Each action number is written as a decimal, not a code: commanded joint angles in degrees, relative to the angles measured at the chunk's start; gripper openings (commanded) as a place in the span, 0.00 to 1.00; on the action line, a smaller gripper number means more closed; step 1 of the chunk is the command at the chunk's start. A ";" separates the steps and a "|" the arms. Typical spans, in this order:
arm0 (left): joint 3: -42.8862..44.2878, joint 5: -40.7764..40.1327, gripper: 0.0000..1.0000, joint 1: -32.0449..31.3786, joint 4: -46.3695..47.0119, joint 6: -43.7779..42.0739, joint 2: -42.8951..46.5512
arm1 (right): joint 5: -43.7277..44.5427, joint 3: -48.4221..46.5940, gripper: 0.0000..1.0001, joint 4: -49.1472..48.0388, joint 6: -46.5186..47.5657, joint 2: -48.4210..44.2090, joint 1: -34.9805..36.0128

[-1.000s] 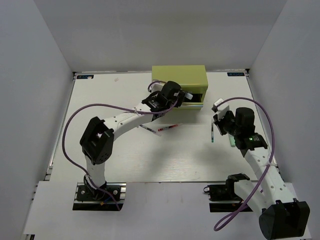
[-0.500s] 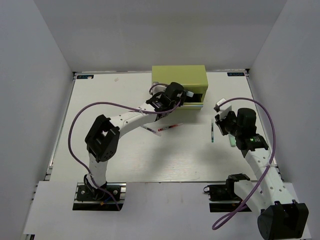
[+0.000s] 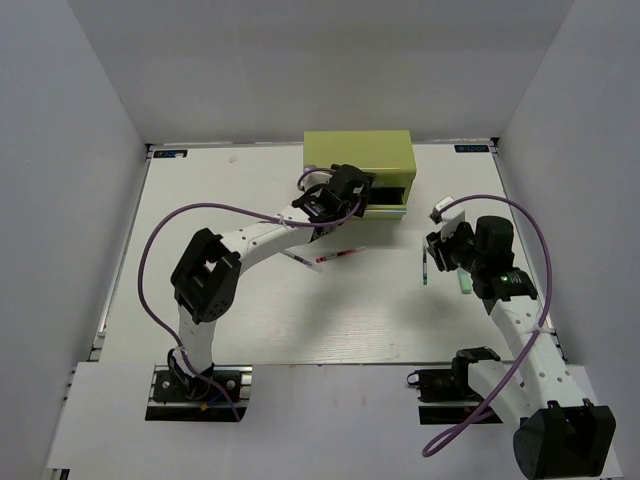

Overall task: Sort the stationery into containers
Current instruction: Place the pen in the drawer, then pick up the pen from the center of the board, then place the pen in the drawer, then close the drawer in the storage box, then open the drawer in the storage box.

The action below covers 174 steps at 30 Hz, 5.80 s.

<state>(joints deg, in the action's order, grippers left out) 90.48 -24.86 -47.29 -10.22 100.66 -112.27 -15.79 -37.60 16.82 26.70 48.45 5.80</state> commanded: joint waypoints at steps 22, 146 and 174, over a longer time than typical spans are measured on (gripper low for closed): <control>-37.81 11.24 0.96 0.44 -10.71 -28.50 37.90 | 10.43 -9.15 0.67 5.07 -10.62 25.11 -11.24; -37.83 20.38 0.82 7.56 -6.14 -28.68 27.01 | -3.14 -48.97 0.00 7.29 23.51 55.70 17.48; -35.55 20.21 0.52 12.04 48.26 -23.32 3.64 | -10.39 -29.56 0.70 -0.38 13.12 35.32 16.08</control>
<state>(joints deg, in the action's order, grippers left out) 54.37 -2.13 -35.42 26.15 75.64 -107.68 -20.84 -70.30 19.84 42.89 88.47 22.39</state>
